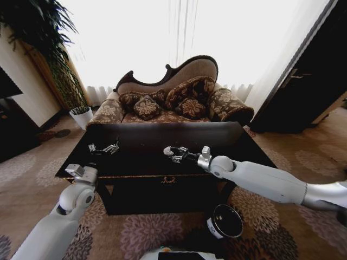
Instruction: Move to the front of the table and place the trash on the table into the trash bin.
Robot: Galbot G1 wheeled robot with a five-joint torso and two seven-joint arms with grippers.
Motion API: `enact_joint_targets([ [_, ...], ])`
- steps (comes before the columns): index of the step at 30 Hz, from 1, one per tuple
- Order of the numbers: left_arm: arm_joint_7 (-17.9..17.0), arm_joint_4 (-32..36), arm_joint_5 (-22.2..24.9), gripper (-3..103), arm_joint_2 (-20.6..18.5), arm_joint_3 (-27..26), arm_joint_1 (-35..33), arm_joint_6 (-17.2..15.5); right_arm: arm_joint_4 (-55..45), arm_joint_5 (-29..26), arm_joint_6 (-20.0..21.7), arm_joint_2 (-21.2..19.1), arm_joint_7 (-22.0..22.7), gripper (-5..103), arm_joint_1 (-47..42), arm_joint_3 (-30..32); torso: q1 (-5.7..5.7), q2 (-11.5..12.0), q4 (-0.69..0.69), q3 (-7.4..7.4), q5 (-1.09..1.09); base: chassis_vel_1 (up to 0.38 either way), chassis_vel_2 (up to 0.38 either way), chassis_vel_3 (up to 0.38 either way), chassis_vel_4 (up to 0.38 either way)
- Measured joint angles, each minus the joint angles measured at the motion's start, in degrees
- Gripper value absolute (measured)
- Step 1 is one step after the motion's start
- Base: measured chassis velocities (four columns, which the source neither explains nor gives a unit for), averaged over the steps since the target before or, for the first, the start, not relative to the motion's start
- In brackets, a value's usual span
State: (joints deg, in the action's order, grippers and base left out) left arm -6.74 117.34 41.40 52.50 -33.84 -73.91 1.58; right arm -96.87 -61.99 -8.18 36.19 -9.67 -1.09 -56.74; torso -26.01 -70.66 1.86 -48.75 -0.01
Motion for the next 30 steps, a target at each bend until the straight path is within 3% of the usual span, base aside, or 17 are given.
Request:
enact_joint_targets([
  [3, 0.0, 0.0, 0.0, 100, 0.0, 0.0, 0.0, 0.0, -0.1, 0.0, -0.2, -0.2, 0.0, 35, -0.2, 0.2, 0.01, 0.0, 0.00, 0.00, 0.00, 0.000, 0.000, 0.000, 0.000],
  [6, 0.0, 0.0, 0.0, 100, 0.0, 0.0, 0.0, 0.0, -0.3, 0.0, -0.3, -0.3, 0.0, 19, -0.6, 0.7, 0.00, 0.0, 0.00, 0.00, 0.00, 0.000, 0.000, 0.000, 0.000],
  [8, 0.0, 0.0, 0.0, 100, 0.0, 0.0, 0.0, 0.0, -0.4, 0.0, -0.3, -0.3, 0.0, 19, -0.8, 0.9, 0.00, 0.0, 0.00, 0.00, 0.00, 0.000, 0.000, 0.000, 0.000],
  [10, 0.0, 0.0, 0.0, 100, 0.0, 0.0, 0.0, 0.0, -0.7, 0.0, -0.3, -0.6, 0.0, 8, -1.1, 1.4, 0.00, 0.0, 0.00, 0.00, 0.00, 0.000, 0.000, 0.000, 0.000],
  [13, 0.0, 0.0, 0.0, 100, 0.0, 0.0, 0.0, 0.0, -1.0, 0.0, -0.3, -0.8, 0.0, 1, -1.3, 1.6, 0.00, 0.0, 0.00, 0.00, 0.00, 0.000, 0.000, 0.000, 0.000],
  [24, 0.0, 0.0, 0.0, 100, 0.0, 0.0, 0.0, 0.0, -3.7, -1.2, -0.2, -4.3, 0.9, 0, -4.3, 6.7, 0.00, 0.0, -0.01, 0.00, 0.00, 0.000, 0.000, 0.000, 0.000],
  [27, 0.0, 0.0, 0.0, 100, 0.0, 0.0, 0.0, 0.0, -4.9, -1.5, -0.2, -6.8, 1.2, 0, -8.3, 11.7, 0.00, 0.0, -0.02, 0.00, 0.01, 0.000, 0.000, 0.000, 0.000],
  [30, 0.0, 0.0, 0.0, 100, 0.0, 0.0, 0.0, 0.0, -6.8, -1.7, -0.2, -10.5, 1.2, 0, -17.0, 21.0, 0.00, 0.0, 0.00, 0.00, 0.00, 0.000, 0.000, 0.000, 0.000],
])
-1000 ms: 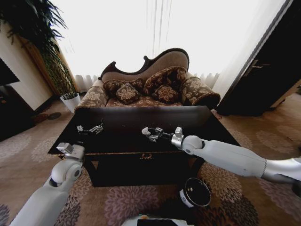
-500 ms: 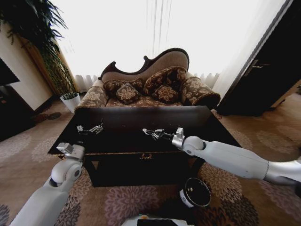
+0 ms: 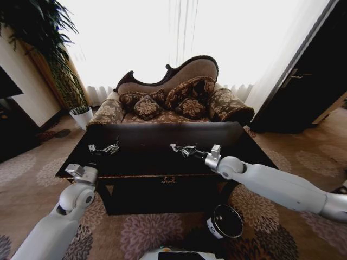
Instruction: Move to the front of the table and place the trash on the table into the trash bin.
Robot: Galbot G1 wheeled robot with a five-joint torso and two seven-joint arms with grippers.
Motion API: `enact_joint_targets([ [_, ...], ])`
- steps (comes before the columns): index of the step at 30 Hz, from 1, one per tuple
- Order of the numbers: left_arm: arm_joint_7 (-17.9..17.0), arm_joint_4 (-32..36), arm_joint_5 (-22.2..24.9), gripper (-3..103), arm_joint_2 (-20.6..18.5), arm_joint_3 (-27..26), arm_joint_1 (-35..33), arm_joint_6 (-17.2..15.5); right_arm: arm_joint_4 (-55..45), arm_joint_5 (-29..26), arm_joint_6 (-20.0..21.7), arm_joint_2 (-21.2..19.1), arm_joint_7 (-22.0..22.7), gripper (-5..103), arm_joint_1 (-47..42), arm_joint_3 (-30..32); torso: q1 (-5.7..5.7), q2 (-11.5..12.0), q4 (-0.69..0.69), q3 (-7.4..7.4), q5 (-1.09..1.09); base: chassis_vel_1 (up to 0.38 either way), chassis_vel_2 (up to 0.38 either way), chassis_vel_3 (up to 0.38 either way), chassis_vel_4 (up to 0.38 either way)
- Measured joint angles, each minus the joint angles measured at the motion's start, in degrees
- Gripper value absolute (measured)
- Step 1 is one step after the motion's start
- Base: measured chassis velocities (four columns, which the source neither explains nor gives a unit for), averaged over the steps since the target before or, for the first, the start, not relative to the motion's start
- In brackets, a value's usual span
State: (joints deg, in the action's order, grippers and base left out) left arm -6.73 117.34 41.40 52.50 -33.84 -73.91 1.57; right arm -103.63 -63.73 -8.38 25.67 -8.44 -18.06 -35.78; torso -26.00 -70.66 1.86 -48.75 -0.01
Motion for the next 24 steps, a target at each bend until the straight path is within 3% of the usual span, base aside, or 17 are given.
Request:
enact_joint_targets([
  [2, 0.0, 0.0, 0.0, 100, 0.0, 0.0, 0.0, 0.0, -0.8, 0.0, -0.1, -1.7, 0.0, 0, -3.6, 3.2, 0.00, 0.0, 0.02, 0.00, 0.05, 0.000, 0.000, 0.000, 0.000],
  [5, 0.0, 0.0, 0.0, 100, 0.0, 0.0, 0.0, 0.0, -3.1, -0.2, -1.4, -6.0, 0.1, 0, -13.1, 13.2, 0.01, 0.0, 0.04, 0.00, 0.01, 0.000, 0.000, 0.000, 0.000],
  [12, 0.0, 0.0, 0.0, 100, 0.0, 0.0, 0.0, 0.0, -4.2, -0.1, -3.7, -7.8, 1.6, 0, -17.1, 17.9, 0.00, 0.0, -0.01, 0.00, 0.01, 0.000, 0.000, 0.000, 0.000],
  [16, 0.0, 0.0, 0.0, 100, 0.0, 0.0, 0.0, 0.0, -4.3, 0.7, -4.2, -6.0, 2.8, 0, -19.2, 21.2, 0.00, 0.0, -0.02, 0.00, 0.04, 0.000, 0.000, 0.000, 0.000],
  [20, 0.0, 0.0, 0.0, 100, 0.0, 0.0, 0.0, 0.0, -4.2, 5.6, -5.5, -2.0, 2.9, 0, -32.1, 38.1, 0.00, 0.0, -0.02, 0.00, -0.03, 0.000, 0.000, 0.000, 0.000],
  [22, 0.0, 0.0, 0.0, 100, 0.0, 0.0, 0.0, 0.0, -4.2, 5.9, -5.5, -0.9, 3.1, 0, -35.2, 40.9, 0.00, 0.0, -0.02, 0.00, 0.02, 0.000, 0.000, 0.000, 0.000],
  [24, 0.0, 0.0, 0.0, 100, 0.0, 0.0, 0.0, 0.0, -4.6, 7.0, -5.5, 2.9, 3.2, 0, -45.4, 50.7, 0.00, 0.0, 0.01, 0.00, 0.00, 0.000, 0.000, 0.000, 0.000],
])
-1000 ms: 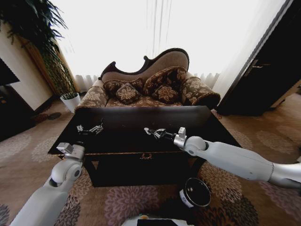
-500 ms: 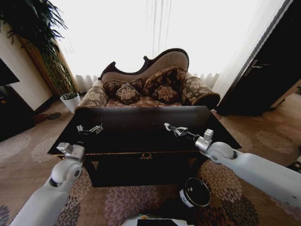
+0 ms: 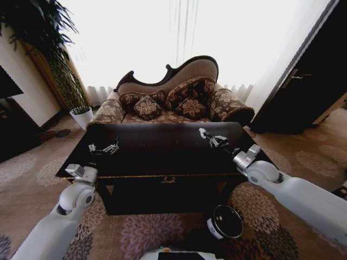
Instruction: Move to the front of the table and place the trash on the table into the trash bin.
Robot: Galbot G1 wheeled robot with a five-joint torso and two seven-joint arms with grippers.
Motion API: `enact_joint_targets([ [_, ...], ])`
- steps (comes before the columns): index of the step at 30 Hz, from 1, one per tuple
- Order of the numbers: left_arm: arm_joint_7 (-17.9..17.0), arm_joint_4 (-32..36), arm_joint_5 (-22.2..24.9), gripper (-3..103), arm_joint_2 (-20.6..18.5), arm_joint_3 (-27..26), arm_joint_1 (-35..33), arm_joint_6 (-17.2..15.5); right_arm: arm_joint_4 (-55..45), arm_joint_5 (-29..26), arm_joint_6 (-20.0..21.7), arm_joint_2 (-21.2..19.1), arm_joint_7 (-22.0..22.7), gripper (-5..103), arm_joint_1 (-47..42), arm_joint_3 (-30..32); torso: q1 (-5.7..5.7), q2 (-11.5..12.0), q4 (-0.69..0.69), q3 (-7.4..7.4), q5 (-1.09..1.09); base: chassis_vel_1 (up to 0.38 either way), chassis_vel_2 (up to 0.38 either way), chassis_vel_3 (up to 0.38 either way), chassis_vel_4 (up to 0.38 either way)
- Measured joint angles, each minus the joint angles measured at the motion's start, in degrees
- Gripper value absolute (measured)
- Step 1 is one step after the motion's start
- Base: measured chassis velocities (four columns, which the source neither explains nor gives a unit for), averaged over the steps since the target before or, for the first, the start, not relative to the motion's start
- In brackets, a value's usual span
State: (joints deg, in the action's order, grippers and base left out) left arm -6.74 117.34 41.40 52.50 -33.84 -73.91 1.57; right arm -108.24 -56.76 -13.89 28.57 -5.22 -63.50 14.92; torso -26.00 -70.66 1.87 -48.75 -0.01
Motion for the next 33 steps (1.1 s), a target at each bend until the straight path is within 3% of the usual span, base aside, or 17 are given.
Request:
enact_joint_targets([
  [7, 0.0, 0.0, 0.0, 100, 0.0, 0.0, 0.0, 0.0, -3.1, 2.0, -1.1, 8.3, -1.5, 0, -18.1, 15.7, 0.00, 0.0, -0.01, 0.00, -0.03, 0.000, 0.000, 0.000, 0.000],
  [12, 0.0, 0.0, 0.0, 100, 0.0, 0.0, 0.0, 0.0, -4.4, 2.9, -2.6, 13.1, -2.9, 0, -25.5, 22.1, 0.00, 0.0, -0.02, 0.00, -0.03, 0.000, 0.000, 0.000, 0.000],
  [16, 0.0, 0.0, 0.0, 100, 0.0, 0.0, 0.0, 0.0, -8.2, 3.4, -5.0, 21.5, -4.7, 0, -35.2, 29.2, 0.00, 0.0, 0.02, 0.00, -0.02, 0.000, 0.000, 0.000, 0.000],
  [27, 0.0, 0.0, 0.0, 100, 0.0, 0.0, 0.0, 0.0, -4.6, 6.1, -10.8, 31.8, -7.8, 0, -40.6, 32.3, 0.00, 0.0, -0.01, 0.00, -0.02, 0.000, 0.000, 0.000, 0.000],
  [30, 0.0, 0.0, 0.0, 100, 0.0, 0.0, 0.0, 0.0, -2.2, 9.0, -12.1, 39.1, -8.6, 0, -39.8, 29.9, 0.00, 0.0, -0.01, 0.00, 0.00, 0.000, 0.000, 0.000, 0.000],
  [33, 0.0, 0.0, 0.0, 100, 0.0, 0.0, 0.0, 0.0, -0.3, 10.9, -13.4, 42.0, -8.7, 0, -39.5, 28.0, 0.00, 0.0, 0.00, 0.00, -0.01, 0.000, 0.000, 0.000, 0.000],
])
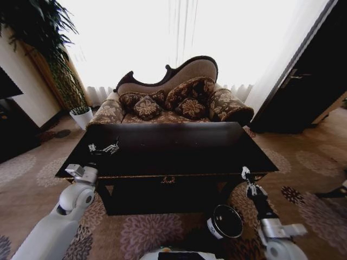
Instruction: Move to the front of the table and place the trash on the table into the trash bin.
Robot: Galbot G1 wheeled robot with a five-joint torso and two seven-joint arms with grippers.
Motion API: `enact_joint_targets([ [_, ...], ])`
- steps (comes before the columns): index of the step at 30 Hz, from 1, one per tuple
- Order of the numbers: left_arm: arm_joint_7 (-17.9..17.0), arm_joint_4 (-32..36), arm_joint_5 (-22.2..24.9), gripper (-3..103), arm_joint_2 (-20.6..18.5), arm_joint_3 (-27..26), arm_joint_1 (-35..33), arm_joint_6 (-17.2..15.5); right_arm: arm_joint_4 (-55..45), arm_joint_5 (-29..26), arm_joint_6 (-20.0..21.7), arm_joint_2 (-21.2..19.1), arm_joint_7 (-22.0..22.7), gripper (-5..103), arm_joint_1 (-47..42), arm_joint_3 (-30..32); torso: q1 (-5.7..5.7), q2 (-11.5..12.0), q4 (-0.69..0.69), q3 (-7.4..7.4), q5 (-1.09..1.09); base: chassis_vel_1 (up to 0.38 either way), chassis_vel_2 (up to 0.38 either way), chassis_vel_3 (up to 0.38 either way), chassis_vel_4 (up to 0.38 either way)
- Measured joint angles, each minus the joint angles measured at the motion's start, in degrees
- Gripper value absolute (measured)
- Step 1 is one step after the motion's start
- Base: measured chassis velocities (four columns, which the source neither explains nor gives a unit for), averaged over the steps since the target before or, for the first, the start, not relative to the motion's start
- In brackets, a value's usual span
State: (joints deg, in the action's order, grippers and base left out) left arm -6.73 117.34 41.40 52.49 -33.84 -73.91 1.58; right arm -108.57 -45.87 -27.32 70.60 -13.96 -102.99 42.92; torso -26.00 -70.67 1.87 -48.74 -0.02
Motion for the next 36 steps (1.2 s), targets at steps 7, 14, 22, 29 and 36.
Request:
enact_joint_targets([
  [7, 0.0, 0.0, 0.0, 100, 0.0, 0.0, 0.0, 0.0, 10.4, 5.0, -5.7, 4.4, -1.4, 0, 1.0, -5.3, 0.00, 0.0, 0.00, -0.01, 0.00, 0.000, 0.000, 0.000, 0.000],
  [14, 0.0, 0.0, 0.0, 100, 0.0, 0.0, 0.0, 0.0, 27.3, 11.6, -10.2, 4.1, -0.3, 0, 7.9, -9.8, 0.00, 0.0, -0.01, -0.01, 0.01, 0.000, 0.000, 0.000, 0.000],
  [22, 0.0, 0.0, 0.0, 100, 0.0, 0.0, 0.0, 0.0, 44.8, 14.6, -12.3, 3.2, 0.9, 0, 16.6, -13.5, -0.01, 0.0, -0.02, -0.01, 0.00, 0.000, 0.000, 0.000, 0.000],
  [29, 0.0, 0.0, 0.0, 100, 0.0, 0.0, 0.0, 0.0, 60.0, 11.4, -13.1, -0.4, 2.5, 0, 24.0, -15.8, -0.01, 0.0, -0.01, -0.01, 0.02, 0.000, 0.000, 0.000, 0.000],
  [36, 0.0, 0.0, 0.0, 100, 0.0, 0.0, 0.0, 0.0, 72.6, 12.8, -14.5, -3.4, 2.3, 0, 31.1, -17.8, -0.01, 0.0, -0.01, -0.01, 0.01, 0.000, 0.000, 0.000, 0.000],
])
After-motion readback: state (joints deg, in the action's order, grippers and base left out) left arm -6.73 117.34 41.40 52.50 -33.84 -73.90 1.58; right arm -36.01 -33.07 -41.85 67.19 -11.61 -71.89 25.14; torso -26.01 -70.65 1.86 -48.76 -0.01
